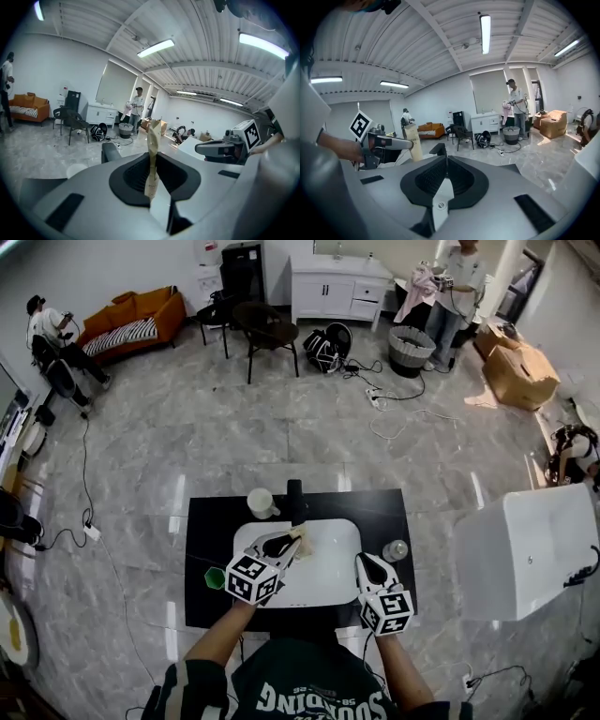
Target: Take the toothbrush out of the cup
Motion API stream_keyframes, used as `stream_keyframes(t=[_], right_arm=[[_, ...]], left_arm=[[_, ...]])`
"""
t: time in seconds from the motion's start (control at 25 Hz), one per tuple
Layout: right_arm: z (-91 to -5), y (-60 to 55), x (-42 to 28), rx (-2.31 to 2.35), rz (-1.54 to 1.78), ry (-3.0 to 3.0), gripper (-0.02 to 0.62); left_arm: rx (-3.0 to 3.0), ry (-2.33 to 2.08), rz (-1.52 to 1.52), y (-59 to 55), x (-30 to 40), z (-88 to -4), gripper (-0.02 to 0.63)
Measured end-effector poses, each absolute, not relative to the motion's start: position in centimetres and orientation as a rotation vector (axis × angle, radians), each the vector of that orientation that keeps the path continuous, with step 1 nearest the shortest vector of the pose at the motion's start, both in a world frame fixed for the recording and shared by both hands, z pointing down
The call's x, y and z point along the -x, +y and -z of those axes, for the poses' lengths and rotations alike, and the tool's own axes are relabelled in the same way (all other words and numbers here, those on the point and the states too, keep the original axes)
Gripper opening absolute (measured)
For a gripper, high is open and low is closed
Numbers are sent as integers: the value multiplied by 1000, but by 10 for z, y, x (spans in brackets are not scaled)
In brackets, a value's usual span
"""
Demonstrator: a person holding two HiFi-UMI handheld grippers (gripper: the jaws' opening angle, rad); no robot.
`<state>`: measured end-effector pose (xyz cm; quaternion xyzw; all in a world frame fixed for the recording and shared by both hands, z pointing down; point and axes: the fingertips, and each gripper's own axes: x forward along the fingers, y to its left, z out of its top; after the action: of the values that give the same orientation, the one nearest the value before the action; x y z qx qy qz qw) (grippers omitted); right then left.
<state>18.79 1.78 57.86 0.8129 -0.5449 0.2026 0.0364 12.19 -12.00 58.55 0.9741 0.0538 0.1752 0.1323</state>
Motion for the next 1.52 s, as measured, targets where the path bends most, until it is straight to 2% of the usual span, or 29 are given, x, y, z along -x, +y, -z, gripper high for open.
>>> stream_keyframes(t=[0.76,1.16,1.52], right_arm=[[-585,196,-254,-2811,-665,-1202,41],[-595,261,-267,-2908,-676,-1025,41],[-599,308,-275,-2941,-709,-936,41]], left_arm=[[-2709,734,-595,80,-236,-600,52],[-2589,876,-623,171,-264,-618,51],[-2284,835,-729,224,-288,-654,51]])
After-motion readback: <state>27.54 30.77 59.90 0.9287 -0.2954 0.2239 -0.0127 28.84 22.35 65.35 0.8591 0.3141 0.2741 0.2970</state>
